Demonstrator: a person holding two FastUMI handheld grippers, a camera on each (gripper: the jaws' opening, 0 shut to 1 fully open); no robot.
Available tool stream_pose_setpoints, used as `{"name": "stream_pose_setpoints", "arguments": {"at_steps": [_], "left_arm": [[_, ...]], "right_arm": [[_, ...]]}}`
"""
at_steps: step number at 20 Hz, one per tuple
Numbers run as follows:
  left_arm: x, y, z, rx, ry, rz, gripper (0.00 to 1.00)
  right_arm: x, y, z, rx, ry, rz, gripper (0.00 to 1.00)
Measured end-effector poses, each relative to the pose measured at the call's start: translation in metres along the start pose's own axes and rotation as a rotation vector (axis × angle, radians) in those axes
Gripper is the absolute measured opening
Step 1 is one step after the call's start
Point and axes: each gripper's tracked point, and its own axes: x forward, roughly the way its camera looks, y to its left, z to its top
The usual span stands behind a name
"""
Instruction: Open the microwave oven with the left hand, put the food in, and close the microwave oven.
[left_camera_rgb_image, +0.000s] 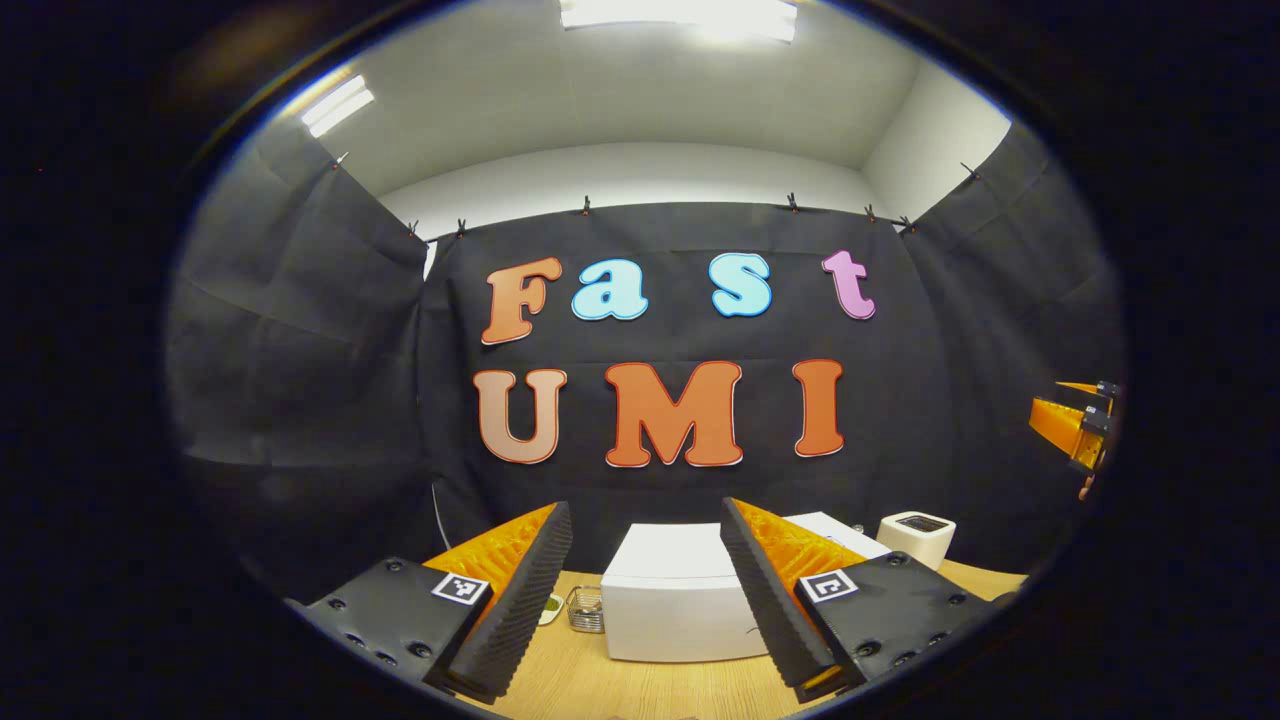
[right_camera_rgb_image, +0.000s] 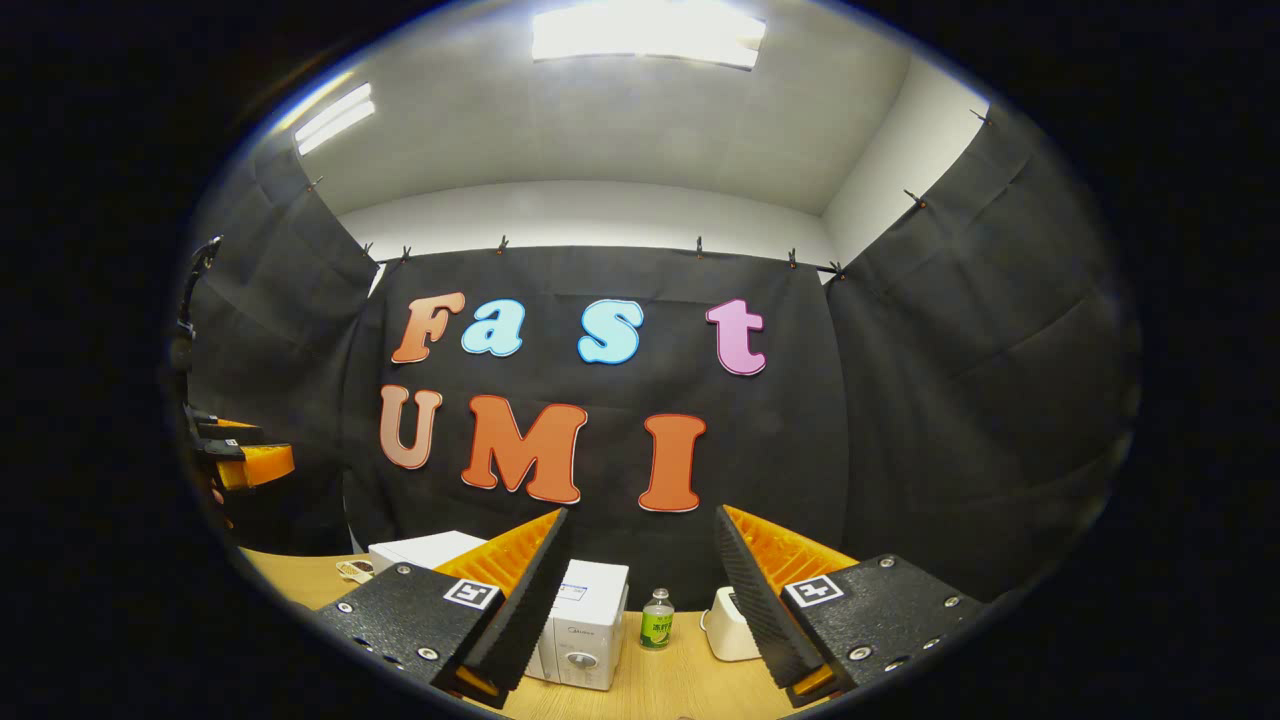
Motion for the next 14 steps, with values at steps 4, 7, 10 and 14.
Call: {"name": "stream_pose_setpoints", "arguments": {"at_steps": [4,7,10,14], "left_arm": [[-0.001,-0.003,0.0,-0.004,0.0,-0.005,0.94],[-0.002,-0.005,0.002,-0.007,-0.003,-0.012,0.94],[-0.002,-0.007,0.005,-0.01,-0.014,-0.017,0.97],[0.0,-0.019,0.005,-0.028,-0.024,-0.037,0.97]], "right_arm": [[-0.003,0.001,0.0,-0.01,0.006,0.005,0.88],[-0.004,-0.002,-0.002,0.003,0.021,0.005,0.88],[-0.002,-0.009,-0.005,0.018,0.034,-0.006,0.88],[-0.005,-0.015,-0.009,0.025,0.041,-0.01,0.88]]}}
